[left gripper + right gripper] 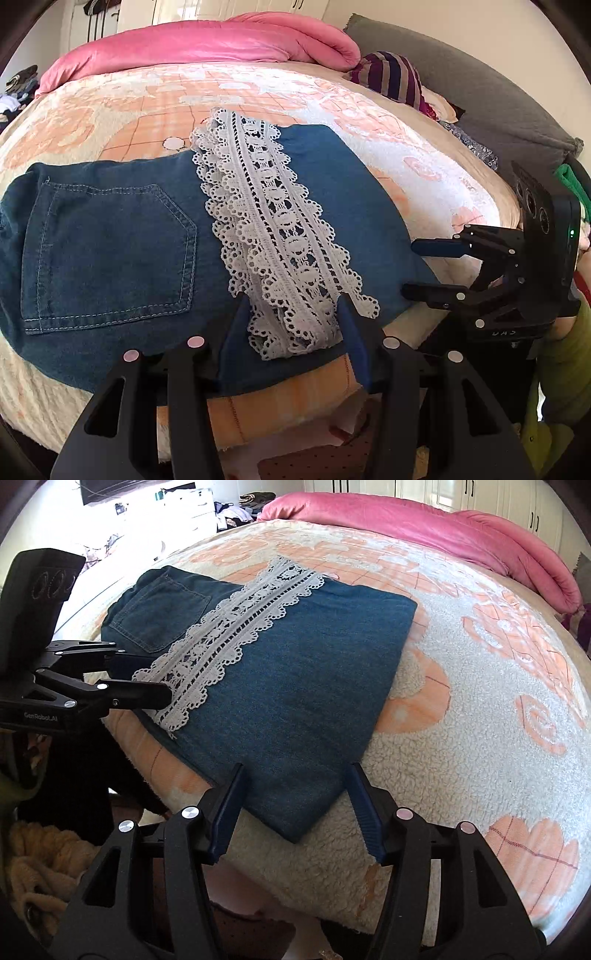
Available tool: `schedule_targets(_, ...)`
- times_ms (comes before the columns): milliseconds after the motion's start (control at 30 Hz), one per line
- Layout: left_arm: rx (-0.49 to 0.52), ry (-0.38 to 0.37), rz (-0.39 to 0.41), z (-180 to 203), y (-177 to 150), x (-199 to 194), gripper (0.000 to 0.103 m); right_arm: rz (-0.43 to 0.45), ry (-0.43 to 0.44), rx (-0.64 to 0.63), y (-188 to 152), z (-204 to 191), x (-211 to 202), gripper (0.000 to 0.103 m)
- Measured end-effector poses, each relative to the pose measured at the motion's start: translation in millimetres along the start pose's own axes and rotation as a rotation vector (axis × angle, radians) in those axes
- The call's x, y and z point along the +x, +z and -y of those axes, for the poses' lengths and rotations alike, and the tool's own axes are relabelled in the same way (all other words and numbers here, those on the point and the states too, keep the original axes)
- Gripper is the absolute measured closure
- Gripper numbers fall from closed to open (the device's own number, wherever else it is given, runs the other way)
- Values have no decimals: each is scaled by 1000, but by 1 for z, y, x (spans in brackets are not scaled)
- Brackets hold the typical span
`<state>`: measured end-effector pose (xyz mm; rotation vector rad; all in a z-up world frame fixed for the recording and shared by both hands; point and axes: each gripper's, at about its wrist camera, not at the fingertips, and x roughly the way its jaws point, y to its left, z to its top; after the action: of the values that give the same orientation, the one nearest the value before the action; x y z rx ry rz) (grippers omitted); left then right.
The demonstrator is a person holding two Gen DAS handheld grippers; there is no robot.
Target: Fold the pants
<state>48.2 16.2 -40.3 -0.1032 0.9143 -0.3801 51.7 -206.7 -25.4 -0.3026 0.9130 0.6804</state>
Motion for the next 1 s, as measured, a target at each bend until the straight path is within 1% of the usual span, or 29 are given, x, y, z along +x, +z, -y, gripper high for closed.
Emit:
schedule_targets(133,-6,-14,-5,1,-1,-1,47,6,4,25,0,2,0,50)
schedule_targets(167,-6,-16,-5,1,-1,-1,46,8,7,33,-1,4,-2,47)
schedule_targets(267,-7,-18,-1,2,-1,-6,46,16,-3,54,-3,5,-8,26)
schedule_targets(400,-4,-17,22,2,0,-16,46,63,-33,88,-2,7,-22,15)
schedule_targets(567,-12,6,61,-4,3,-32,42,104,-46,128,2,13,-34,12)
schedule_targets(833,-67,60,110,-27,2,-58,41,121,-47,141,9,11,-38,9)
schedule_targets(867,-72,69,113,-30,2,-61,38,120,-39,140,12,9,-37,9)
schedule_targets(1000,-82,89,125,-39,-1,-71,38,131,-31,110,30,2,-38,9)
